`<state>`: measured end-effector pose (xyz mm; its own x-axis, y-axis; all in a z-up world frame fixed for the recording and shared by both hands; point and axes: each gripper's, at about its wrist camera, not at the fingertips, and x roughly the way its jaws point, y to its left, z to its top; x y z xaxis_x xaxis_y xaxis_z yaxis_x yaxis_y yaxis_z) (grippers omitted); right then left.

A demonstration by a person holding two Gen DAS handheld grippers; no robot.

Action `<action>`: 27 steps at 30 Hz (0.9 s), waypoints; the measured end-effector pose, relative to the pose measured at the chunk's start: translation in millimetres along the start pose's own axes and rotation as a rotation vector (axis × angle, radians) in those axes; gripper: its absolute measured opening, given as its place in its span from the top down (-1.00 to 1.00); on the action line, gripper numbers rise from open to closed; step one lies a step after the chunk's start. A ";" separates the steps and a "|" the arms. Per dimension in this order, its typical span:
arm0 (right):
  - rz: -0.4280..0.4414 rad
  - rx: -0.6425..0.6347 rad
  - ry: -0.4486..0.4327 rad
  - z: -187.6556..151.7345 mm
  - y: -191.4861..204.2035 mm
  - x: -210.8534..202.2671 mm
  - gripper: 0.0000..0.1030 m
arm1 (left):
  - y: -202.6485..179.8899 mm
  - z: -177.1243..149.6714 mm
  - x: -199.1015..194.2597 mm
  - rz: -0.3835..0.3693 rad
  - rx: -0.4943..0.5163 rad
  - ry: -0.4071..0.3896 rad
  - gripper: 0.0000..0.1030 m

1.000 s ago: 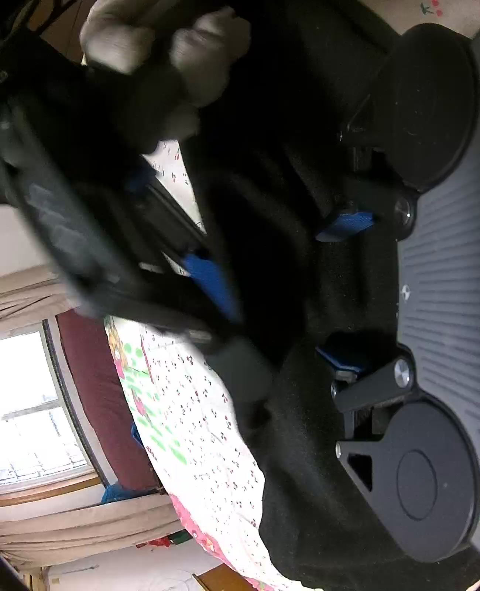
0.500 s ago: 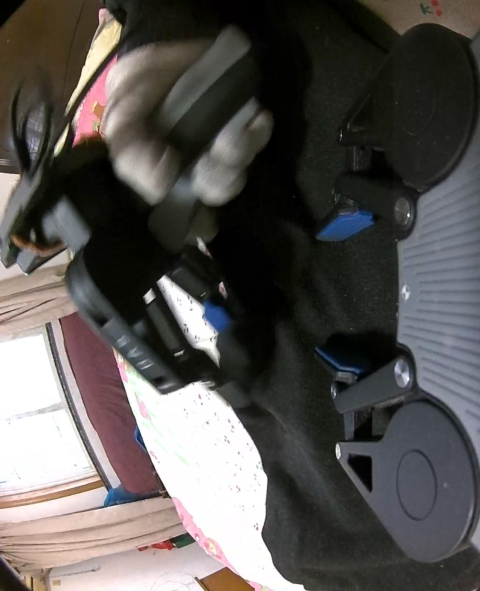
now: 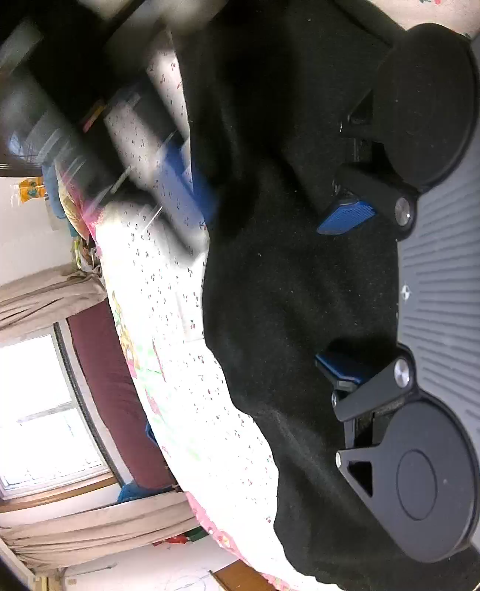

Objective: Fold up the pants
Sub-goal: 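Open the right gripper and move it back toward the cuffs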

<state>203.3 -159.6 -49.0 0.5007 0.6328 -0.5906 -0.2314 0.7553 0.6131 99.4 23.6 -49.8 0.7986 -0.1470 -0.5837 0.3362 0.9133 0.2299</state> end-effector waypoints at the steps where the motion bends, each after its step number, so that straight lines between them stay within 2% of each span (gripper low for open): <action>1: -0.078 0.021 -0.018 -7.1 -13.3 -6.9 0.60 | -2.4 -0.6 -1.0 0.006 0.009 -0.001 -0.61; 3: -0.136 0.082 -0.108 -10.3 -41.8 -29.1 1.00 | -8.4 -2.3 -3.6 0.021 0.028 -0.004 -0.61; 4: -0.187 0.103 -0.164 -9.2 -53.0 -41.5 1.00 | -11.3 -3.0 -5.1 0.030 0.038 -0.008 -0.61; 5: -0.274 0.127 -0.230 -7.3 -64.8 -57.1 0.97 | -14.5 -3.8 -6.3 0.039 0.050 -0.012 -0.61; 6: -0.368 0.149 -0.278 -5.6 -75.3 -73.6 0.75 | -17.6 -4.5 -7.5 0.049 0.061 -0.016 -0.61; 7: -0.438 0.186 -0.302 -5.7 -82.4 -91.0 0.75 | -19.6 -4.4 -9.5 0.056 0.069 -0.018 -0.61; 8: -0.456 0.222 -0.338 -9.9 -85.2 -114.0 0.74 | -21.2 -4.2 -10.8 0.062 0.074 -0.019 -0.61; 10: -0.369 0.204 -0.397 -25.1 -75.8 -151.2 0.74 | -24.5 -4.7 -13.2 0.073 0.082 -0.025 -0.61; 11: -0.346 0.165 -0.394 -36.9 -66.0 -165.7 0.73 | -26.4 -5.3 -12.9 0.080 0.089 -0.028 -0.61; 12: -0.353 0.133 -0.373 -45.8 -61.0 -174.8 0.60 | -29.3 -5.8 -12.6 0.088 0.100 -0.031 -0.61; 13: -0.384 0.118 -0.357 -54.1 -58.8 -180.5 0.52 | -32.6 -6.7 -13.3 0.097 0.111 -0.034 -0.61; 15: -0.499 0.164 -0.373 -70.2 -71.7 -190.1 0.52 | -36.8 -8.0 -14.4 0.117 0.138 -0.043 -0.61; 17: -0.626 0.343 -0.405 -86.3 -107.0 -210.1 0.52 | -38.9 -7.7 -14.8 0.134 0.163 -0.048 -0.62; 18: -0.630 0.430 -0.425 -95.8 -121.3 -223.4 0.70 | -39.7 -7.5 -16.2 0.144 0.177 -0.050 -0.62; 19: -0.584 0.490 -0.472 -108.0 -128.5 -240.4 0.74 | -41.6 -7.7 -17.1 0.154 0.190 -0.051 -0.62; 23: -0.591 0.534 -0.567 -147.5 -125.1 -286.5 0.60 | -50.1 -7.9 -19.0 0.196 0.239 -0.052 -0.61; 27: -0.562 0.597 -0.612 -173.1 -125.2 -301.8 0.55 | -56.6 -4.8 -23.7 0.221 0.281 -0.047 -0.61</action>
<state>-63.2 -415.6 -38.3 0.7873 -0.1087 -0.6070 0.5380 0.6021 0.5899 59.0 -22.8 -52.7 0.8872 0.0197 -0.4610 0.2714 0.7859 0.5557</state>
